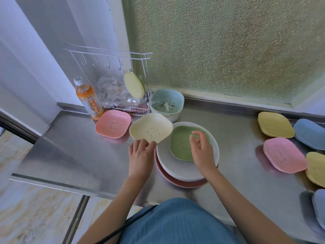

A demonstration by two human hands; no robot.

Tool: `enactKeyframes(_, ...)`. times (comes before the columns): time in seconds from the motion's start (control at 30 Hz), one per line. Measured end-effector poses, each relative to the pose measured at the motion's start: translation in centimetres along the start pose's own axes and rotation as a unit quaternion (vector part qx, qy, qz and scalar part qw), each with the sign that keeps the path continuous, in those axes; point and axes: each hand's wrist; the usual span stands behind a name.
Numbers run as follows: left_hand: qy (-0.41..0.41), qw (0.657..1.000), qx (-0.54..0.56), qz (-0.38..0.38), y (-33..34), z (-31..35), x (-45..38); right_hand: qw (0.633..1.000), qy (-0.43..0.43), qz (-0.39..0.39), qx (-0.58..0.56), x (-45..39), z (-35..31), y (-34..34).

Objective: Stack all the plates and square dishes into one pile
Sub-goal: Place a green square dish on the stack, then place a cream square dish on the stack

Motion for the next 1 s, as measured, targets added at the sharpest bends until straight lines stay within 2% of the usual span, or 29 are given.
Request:
enactKeyframes(0.07,0.066,0.998,-0.001,0.020,-0.2,0.8,-0.2,0.999,0.046,-0.009,-0.011,-1.2,-0.7,0.5)
enactKeyframes(0.2,0.233,0.972,0.002,0.024,-0.3,3.0,-0.1,0.996,0.031,0.005,0.084,-2.2,-0.4,0.3)
enactKeyframes(0.27,0.266,0.964,0.009,0.014,0.0,3.6,-0.1,0.991,0.046,0.024,0.120,-2.0,0.3,-0.4)
enactKeyframes(0.4,0.256,0.966,0.021,0.004,0.6,3.7,-0.4,0.984,0.036,0.052,0.164,-0.9,1.8,-1.7)
enactKeyframes(0.5,0.279,0.959,0.037,-0.017,0.8,4.3,-0.4,0.977,0.033,0.062,0.203,-0.2,2.2,-2.6)
enactKeyframes(0.7,0.276,0.955,0.028,-0.109,1.4,4.6,0.0,0.937,0.083,-0.028,0.338,-0.1,3.2,-3.5)
enactKeyframes(0.77,0.268,0.954,0.026,-0.135,1.2,4.5,0.2,0.932,0.084,-0.036,0.349,-0.1,3.5,-3.5)
enactKeyframes(1.0,0.243,0.957,0.059,-0.150,1.2,4.7,-0.1,0.935,0.089,-0.049,0.341,-0.4,3.6,-3.2)
Point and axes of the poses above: each hand's wrist, its own x-axis away from the middle knuckle, its own y-axis out of the palm, z = x × y
